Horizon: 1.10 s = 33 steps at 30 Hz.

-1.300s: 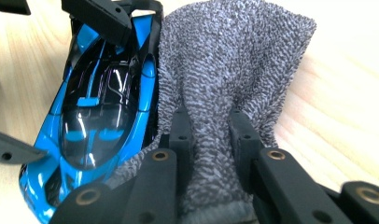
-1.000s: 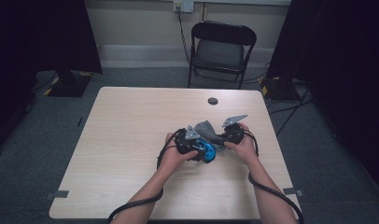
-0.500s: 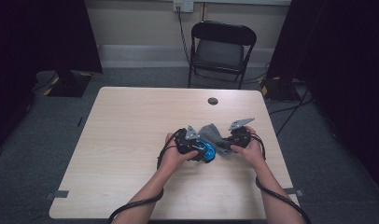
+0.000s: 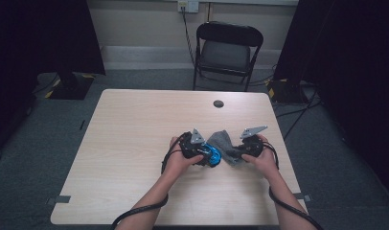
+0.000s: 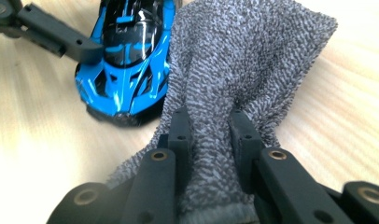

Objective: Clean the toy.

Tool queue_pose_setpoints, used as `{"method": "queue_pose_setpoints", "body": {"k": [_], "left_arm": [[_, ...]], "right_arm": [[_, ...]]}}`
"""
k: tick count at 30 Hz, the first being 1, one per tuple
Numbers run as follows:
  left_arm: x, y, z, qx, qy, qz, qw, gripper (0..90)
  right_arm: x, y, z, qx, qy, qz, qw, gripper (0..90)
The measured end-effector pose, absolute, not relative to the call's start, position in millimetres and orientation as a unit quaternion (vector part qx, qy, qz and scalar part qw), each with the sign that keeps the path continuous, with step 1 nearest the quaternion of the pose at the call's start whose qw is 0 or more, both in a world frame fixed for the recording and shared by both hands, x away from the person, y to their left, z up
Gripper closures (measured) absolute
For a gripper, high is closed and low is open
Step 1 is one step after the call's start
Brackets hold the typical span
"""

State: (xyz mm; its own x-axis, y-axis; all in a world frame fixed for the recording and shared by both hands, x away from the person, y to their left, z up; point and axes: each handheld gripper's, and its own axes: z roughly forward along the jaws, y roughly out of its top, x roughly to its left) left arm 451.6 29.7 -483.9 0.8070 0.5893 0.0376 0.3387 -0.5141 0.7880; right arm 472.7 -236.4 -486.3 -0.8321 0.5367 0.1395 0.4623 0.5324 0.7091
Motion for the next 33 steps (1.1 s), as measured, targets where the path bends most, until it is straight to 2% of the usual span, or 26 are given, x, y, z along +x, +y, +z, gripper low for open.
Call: {"method": "queue_pose_setpoints", "body": {"k": [33], "left_arm": [[452, 29, -483, 0.857, 0.276, 0.15, 0.409, 17.0]], "right_arm": [[433, -262, -484, 0.281, 0.879, 0.381, 0.052, 74.9]]}}
